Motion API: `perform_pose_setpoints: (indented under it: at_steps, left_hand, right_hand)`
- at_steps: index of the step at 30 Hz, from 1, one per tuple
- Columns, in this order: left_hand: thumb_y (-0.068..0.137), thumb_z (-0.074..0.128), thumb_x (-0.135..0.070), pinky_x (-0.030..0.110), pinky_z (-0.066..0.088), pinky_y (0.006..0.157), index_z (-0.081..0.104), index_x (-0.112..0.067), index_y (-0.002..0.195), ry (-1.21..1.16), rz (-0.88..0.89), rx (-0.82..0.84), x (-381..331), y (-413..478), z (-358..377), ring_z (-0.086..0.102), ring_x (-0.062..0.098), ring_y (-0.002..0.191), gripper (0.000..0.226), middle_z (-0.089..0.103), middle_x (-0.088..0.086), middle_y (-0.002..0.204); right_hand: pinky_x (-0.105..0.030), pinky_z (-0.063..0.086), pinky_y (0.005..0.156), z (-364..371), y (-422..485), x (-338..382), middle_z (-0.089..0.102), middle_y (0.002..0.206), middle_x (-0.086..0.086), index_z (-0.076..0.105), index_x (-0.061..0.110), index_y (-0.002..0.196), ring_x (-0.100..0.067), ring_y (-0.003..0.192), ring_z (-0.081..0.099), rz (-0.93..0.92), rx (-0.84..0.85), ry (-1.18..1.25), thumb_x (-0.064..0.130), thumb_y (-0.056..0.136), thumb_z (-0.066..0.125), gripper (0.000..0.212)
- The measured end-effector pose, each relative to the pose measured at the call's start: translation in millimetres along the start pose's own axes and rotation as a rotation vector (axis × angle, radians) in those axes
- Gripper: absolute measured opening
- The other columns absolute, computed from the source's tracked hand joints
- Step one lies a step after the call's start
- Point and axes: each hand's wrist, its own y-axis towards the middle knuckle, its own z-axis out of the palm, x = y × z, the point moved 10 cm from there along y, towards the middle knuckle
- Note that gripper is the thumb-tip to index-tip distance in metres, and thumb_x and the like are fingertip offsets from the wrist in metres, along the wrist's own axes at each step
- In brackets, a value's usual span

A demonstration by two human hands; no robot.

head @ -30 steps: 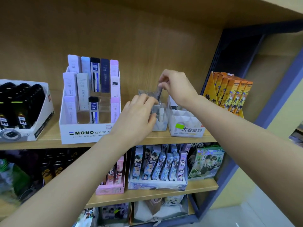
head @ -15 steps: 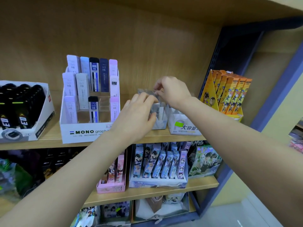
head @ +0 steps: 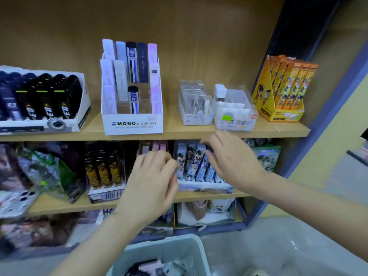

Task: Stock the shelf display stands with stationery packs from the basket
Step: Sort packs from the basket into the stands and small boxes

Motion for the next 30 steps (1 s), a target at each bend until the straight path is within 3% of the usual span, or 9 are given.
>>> perform_pose_setpoints:
  at_steps: [7,11,12,14,16,19,22,26,30]
  left_hand:
    - [0.078,0.049,-0.022,0.030,0.019,0.066,0.053,-0.018,0.081,0.038,-0.230,0.327,55.3,-133.4,80.2,0.039,0.019,0.076,0.007,0.049,0.000,0.081]
    - [0.075,0.049,-0.026,0.035,0.041,0.063,0.054,-0.018,0.085,0.059,-0.413,0.489,92.0,-213.9,121.3,0.050,0.023,0.075,0.013,0.051,0.002,0.083]
    - [0.076,0.046,-0.028,0.034,0.045,0.062,0.055,-0.017,0.086,0.050,-0.470,0.552,101.3,-234.0,133.8,0.054,0.025,0.074,0.017,0.053,0.003,0.084]
    - [0.079,0.046,-0.029,0.036,0.051,0.061,0.056,-0.014,0.097,0.017,-0.606,0.639,118.0,-272.0,151.6,0.061,0.031,0.075,0.026,0.057,0.008,0.090]
    - [0.087,0.051,-0.021,0.044,0.051,0.077,0.054,-0.010,0.119,-0.050,-0.773,0.656,132.7,-304.4,165.0,0.060,0.038,0.099,0.034,0.056,0.017,0.115]
    - [0.090,0.057,-0.009,0.047,0.037,0.103,0.042,-0.001,0.137,-0.143,-0.921,0.667,137.5,-333.7,184.1,0.044,0.040,0.124,0.051,0.040,0.022,0.138]
    - [0.093,0.051,-0.006,0.040,0.025,0.113,0.029,0.004,0.143,-0.226,-1.056,0.665,134.5,-349.6,197.9,0.033,0.037,0.133,0.055,0.031,0.022,0.143]
    - [0.095,0.048,-0.008,0.026,0.020,0.110,0.024,0.002,0.146,-0.278,-1.144,0.633,128.4,-361.0,207.5,0.031,0.033,0.135,0.056,0.028,0.019,0.146]
    - [0.096,0.046,-0.009,0.019,0.022,0.104,0.025,-0.005,0.147,-0.282,-1.183,0.555,127.7,-361.4,206.5,0.035,0.026,0.132,0.055,0.029,0.013,0.146]
  right_hand:
    - [-0.031,0.029,0.066,115.0,-101.4,62.8,0.058,0.083,-0.002,0.051,0.017,0.092,-0.022,0.071,0.055,-0.094,0.324,0.012,0.017,0.070,0.051,0.022]
    - [-0.026,0.043,0.062,205.8,-177.5,98.6,0.057,0.080,0.002,0.062,0.020,0.083,-0.016,0.070,0.058,-0.009,0.782,0.213,0.018,0.038,0.084,0.050]
    - [-0.025,0.046,0.063,222.4,-193.2,108.6,0.058,0.085,0.001,0.063,0.019,0.088,-0.016,0.075,0.060,0.003,0.876,0.265,0.019,0.042,0.084,0.050]
    - [-0.030,0.044,0.079,246.5,-223.0,134.3,0.055,0.110,-0.009,0.057,0.011,0.113,-0.024,0.100,0.056,0.001,1.023,0.416,0.019,0.079,0.067,0.036]
    - [-0.034,0.037,0.093,278.0,-258.3,157.1,0.041,0.137,-0.013,0.042,0.008,0.132,-0.028,0.119,0.045,0.080,1.149,0.584,0.020,0.099,0.042,0.035]
    - [-0.030,0.036,0.099,311.3,-288.1,181.7,0.017,0.157,-0.001,0.041,0.013,0.132,-0.021,0.131,0.040,0.284,1.209,0.791,0.026,0.098,0.047,0.037]
    - [-0.032,0.041,0.097,339.7,-317.1,211.8,0.043,0.139,-0.010,0.043,0.010,0.128,-0.025,0.122,0.049,0.383,1.341,0.882,0.033,0.095,0.054,0.042]
    - [-0.035,0.034,0.107,366.2,-343.1,238.6,0.032,0.147,-0.014,0.025,0.007,0.146,-0.027,0.131,0.039,0.394,1.445,0.840,0.052,0.088,0.055,0.079]
    - [-0.031,0.036,0.102,380.1,-334.8,244.2,0.033,0.137,-0.011,0.028,0.008,0.142,-0.025,0.124,0.042,0.413,1.359,0.792,0.047,0.082,0.067,0.081]
